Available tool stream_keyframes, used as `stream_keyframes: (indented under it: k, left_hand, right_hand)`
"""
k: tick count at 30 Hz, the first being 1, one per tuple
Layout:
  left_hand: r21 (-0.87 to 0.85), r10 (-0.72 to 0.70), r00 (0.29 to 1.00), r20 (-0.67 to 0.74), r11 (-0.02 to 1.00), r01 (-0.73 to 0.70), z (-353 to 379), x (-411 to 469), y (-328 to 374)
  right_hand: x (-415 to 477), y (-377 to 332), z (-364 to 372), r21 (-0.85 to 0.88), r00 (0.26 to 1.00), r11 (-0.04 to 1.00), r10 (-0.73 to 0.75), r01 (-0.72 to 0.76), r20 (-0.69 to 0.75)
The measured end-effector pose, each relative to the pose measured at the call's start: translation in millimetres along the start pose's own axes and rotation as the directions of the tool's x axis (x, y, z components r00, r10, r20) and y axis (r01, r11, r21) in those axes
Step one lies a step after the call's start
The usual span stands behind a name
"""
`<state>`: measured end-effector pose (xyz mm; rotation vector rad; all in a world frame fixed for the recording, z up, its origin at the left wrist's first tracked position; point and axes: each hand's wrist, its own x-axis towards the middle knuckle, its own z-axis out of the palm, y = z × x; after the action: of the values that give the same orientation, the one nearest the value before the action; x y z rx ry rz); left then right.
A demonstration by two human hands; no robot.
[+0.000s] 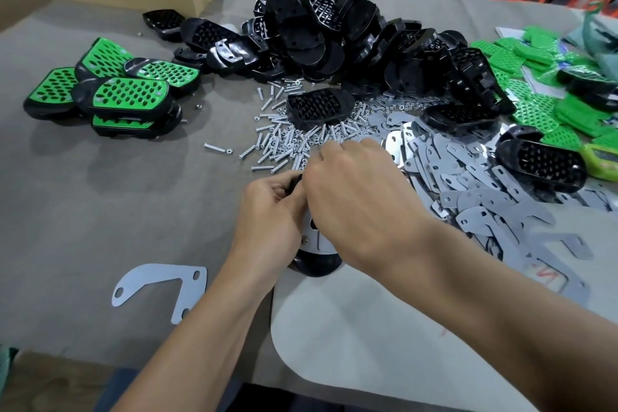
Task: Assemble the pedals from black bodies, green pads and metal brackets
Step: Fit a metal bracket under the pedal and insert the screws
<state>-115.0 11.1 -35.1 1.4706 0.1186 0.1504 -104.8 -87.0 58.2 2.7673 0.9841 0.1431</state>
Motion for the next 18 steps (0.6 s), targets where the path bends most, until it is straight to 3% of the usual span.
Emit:
stream_keyframes:
  k: [7,11,16,18]
  left_hand:
    - [-0.050,0.008,0.998,0.069,0.999,-0.005,-4,1,-3]
    - [0.007,0.126,0.992,0.018,0.992,-0.126,-3,-1,2]
    - [0.021,0.140,0.990,-0.030,0.990,-0.140,-1,-1,3]
    - [0.031,0.149,0.988,-0.028,0.989,-0.148,-2,-2,4]
  right_hand:
    - [3,11,3,0.057,0.999,0.997,0.048,-0.047,-0.017]
    - [1,15,5,0.119,0.989,0.984,0.138,-0.131,-0.055]
    - [-3,30,6,0.349,0.977,0.920,0.207,-0.178,-0.045]
    - [-3,30,5,0.336,0.983,0.930,0.174,-0.147,-0.051]
